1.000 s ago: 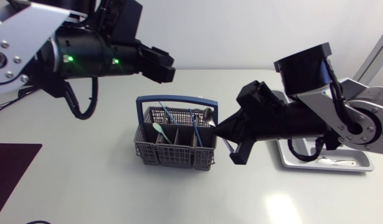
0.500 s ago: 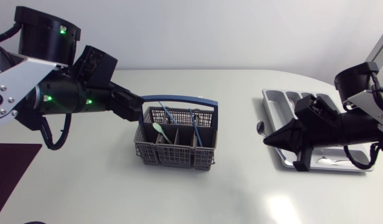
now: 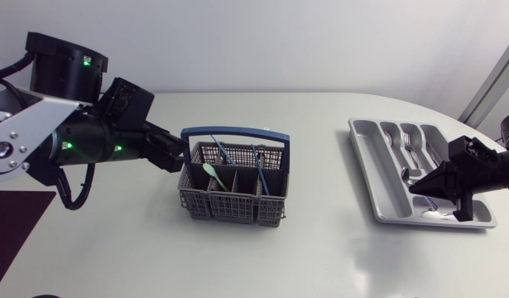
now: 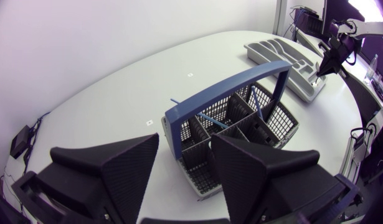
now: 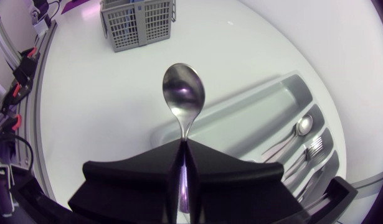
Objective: Unload the cutlery basket into the drawer organizer.
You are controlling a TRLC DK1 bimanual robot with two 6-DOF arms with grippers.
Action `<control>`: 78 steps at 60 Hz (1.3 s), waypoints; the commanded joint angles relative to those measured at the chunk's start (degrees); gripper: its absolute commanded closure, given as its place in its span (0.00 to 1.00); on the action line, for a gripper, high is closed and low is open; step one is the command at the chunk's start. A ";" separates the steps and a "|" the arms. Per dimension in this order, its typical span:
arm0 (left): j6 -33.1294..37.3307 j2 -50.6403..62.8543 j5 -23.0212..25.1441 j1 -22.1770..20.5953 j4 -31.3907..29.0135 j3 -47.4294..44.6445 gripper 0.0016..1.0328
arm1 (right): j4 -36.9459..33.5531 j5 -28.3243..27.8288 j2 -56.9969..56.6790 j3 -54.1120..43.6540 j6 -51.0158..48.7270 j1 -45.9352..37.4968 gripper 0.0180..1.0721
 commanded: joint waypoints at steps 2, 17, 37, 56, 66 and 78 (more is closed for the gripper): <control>0.06 -0.58 0.68 0.52 0.47 -1.45 0.41 | -2.77 0.85 4.79 5.13 -7.75 -3.66 0.93; -0.29 -0.58 0.68 0.52 0.47 -2.15 0.41 | -4.44 6.47 13.58 12.16 -17.59 -9.72 0.93; -1.17 -0.75 0.68 -0.09 0.12 -2.24 0.41 | 4.96 14.91 16.30 7.94 -24.45 -11.83 0.93; -2.75 0.12 0.68 -2.55 -0.15 -3.30 0.41 | 7.33 18.69 17.36 5.92 -26.03 -11.83 0.90; -4.51 2.06 0.77 -4.40 -0.15 -3.12 0.42 | 9.00 18.69 16.30 4.25 -25.59 -12.18 0.70; -7.05 4.69 2.52 -3.87 -0.94 -2.42 0.47 | 10.06 18.51 14.72 3.37 -23.66 -12.62 0.50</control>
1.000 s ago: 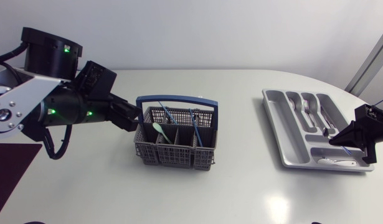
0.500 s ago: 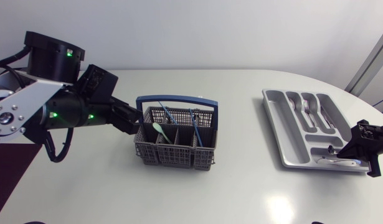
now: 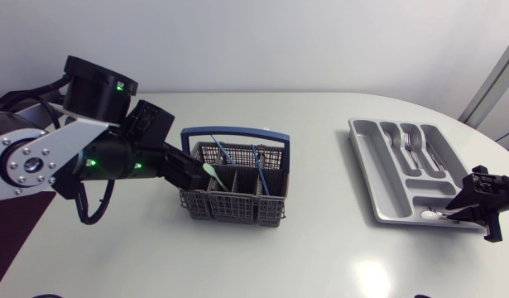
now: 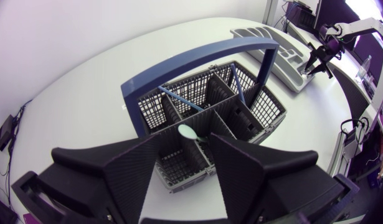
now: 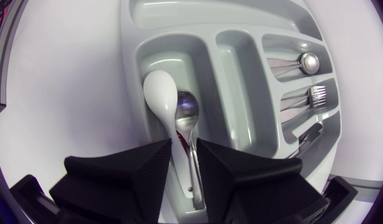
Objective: Unload the cutlery basket into the drawer organizer.
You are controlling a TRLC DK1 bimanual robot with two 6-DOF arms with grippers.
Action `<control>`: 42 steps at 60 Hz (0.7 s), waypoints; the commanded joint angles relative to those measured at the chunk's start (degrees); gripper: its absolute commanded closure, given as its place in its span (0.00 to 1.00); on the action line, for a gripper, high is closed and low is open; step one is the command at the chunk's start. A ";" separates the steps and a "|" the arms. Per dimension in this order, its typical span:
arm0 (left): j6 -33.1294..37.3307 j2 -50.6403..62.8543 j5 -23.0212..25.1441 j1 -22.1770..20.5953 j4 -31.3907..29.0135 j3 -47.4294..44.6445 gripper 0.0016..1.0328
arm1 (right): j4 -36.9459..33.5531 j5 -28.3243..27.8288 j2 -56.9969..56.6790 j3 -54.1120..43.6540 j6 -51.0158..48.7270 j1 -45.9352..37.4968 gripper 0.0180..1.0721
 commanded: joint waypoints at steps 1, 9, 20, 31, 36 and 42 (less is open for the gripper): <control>-2.09 1.72 1.08 0.41 -0.74 -0.32 0.47 | -0.39 0.35 -1.34 -1.46 0.15 -0.71 0.50; -4.20 3.57 3.37 1.64 -2.41 1.35 0.49 | -0.56 0.00 -4.60 -3.40 1.90 0.08 0.47; -6.84 6.82 4.95 2.26 -3.29 3.81 0.55 | -1.00 -1.14 -11.72 -7.88 5.51 3.25 0.47; -9.74 9.81 8.38 5.16 -4.61 6.45 0.59 | -1.53 -3.78 -19.36 -11.13 12.28 6.59 0.34; -10.35 10.86 8.90 5.69 -4.96 6.98 0.59 | -1.97 -4.40 -22.53 -12.54 14.38 8.34 0.32; -11.06 12.27 9.61 5.51 -5.14 7.50 0.59 | -3.11 -5.54 -27.18 -14.29 16.67 10.89 0.32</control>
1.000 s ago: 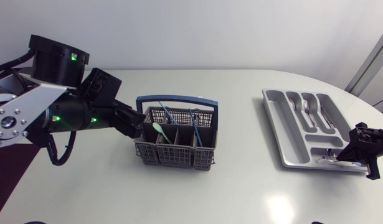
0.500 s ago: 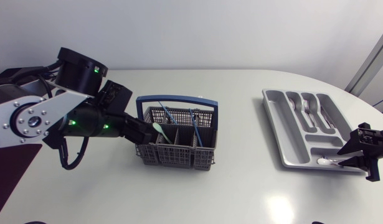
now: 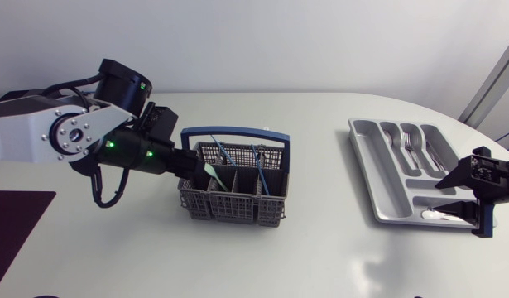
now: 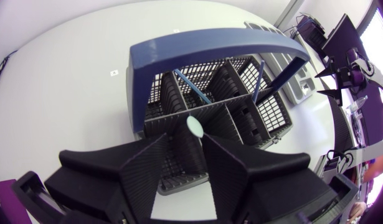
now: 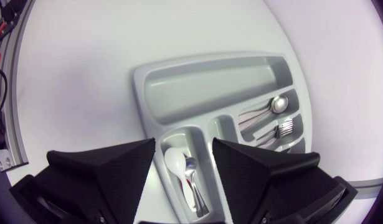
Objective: Unload the cutlery basket into the drawer organizer.
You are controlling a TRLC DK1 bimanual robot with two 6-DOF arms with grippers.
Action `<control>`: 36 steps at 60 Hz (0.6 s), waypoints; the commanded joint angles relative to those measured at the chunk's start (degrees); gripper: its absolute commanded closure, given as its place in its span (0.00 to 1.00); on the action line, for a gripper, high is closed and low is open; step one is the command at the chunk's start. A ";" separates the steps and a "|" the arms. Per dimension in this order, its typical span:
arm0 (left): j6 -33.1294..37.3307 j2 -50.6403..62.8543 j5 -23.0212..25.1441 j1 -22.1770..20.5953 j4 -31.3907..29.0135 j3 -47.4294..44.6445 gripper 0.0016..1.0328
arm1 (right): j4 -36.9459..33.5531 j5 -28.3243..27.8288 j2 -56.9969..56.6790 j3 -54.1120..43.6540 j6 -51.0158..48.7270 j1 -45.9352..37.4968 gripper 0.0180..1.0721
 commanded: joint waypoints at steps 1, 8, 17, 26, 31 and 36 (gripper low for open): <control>-1.79 1.98 1.08 0.20 -0.77 1.82 0.59 | -2.00 -0.84 -3.34 -2.51 2.92 1.96 0.32; -2.49 3.30 1.26 -0.24 -0.77 2.70 0.59 | -2.88 -1.10 -8.18 -4.54 5.30 5.21 0.32; -3.02 4.44 1.35 -0.59 -0.68 3.58 0.59 | -2.88 -1.10 -13.01 -7.52 7.67 8.81 0.32; -3.46 5.49 1.35 -0.86 0.20 4.63 0.59 | -2.88 -1.10 -15.30 -8.67 8.90 10.30 0.30; -3.81 6.46 1.35 -1.21 0.73 5.16 0.59 | -2.88 -1.10 -15.56 -8.84 9.34 10.66 0.29; -4.16 7.60 1.44 -1.65 1.78 5.42 0.64 | -2.88 -1.10 -15.91 -9.37 9.52 11.18 0.29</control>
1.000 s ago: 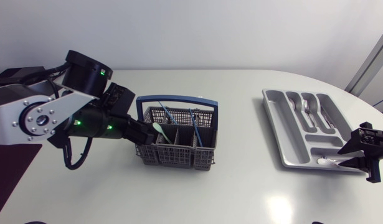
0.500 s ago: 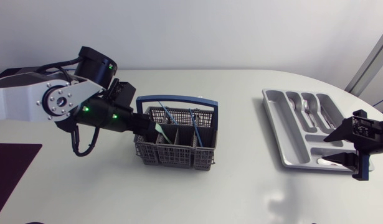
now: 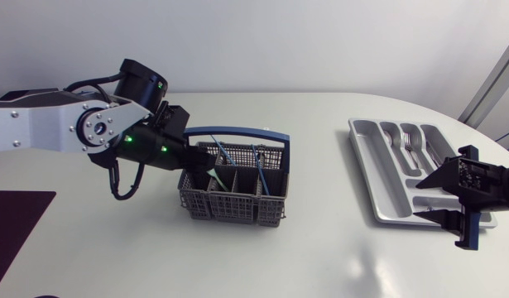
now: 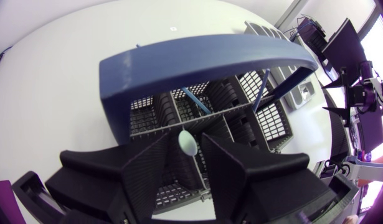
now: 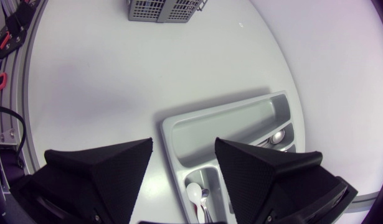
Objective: Unload the cutlery basket into the drawer organizer.
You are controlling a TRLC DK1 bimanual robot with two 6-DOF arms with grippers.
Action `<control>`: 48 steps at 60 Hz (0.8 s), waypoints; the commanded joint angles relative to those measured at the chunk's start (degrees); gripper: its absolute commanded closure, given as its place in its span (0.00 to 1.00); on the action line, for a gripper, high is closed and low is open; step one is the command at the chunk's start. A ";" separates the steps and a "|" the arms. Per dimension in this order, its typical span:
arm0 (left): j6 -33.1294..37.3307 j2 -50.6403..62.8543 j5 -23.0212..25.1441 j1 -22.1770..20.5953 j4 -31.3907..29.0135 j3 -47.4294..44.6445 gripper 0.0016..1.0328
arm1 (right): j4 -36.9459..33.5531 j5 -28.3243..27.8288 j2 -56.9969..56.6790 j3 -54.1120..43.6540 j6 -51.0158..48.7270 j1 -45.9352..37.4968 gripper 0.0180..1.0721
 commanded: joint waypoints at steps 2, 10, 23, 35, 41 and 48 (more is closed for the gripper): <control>-1.98 2.38 0.95 -0.69 1.04 1.86 0.64 | -0.63 -0.54 -0.74 -2.31 1.10 0.74 0.29; -2.15 3.17 0.87 -0.86 1.39 2.04 0.71 | -0.54 -0.62 -1.27 -2.75 1.10 1.26 0.29; -2.15 2.47 4.12 0.72 1.13 1.60 0.86 | -0.10 -0.98 -1.53 -3.54 1.10 1.53 0.29; -1.28 0.62 6.93 1.16 0.95 0.46 0.94 | 0.08 -0.98 -1.89 -3.72 1.10 1.53 0.29; -0.66 -1.31 7.11 0.46 0.87 0.11 0.95 | 0.08 -0.98 -2.15 -3.89 0.93 1.53 0.29; 0.13 -3.07 7.11 -0.16 -0.01 0.63 0.95 | 0.08 -0.98 -2.85 -4.16 0.75 1.53 0.29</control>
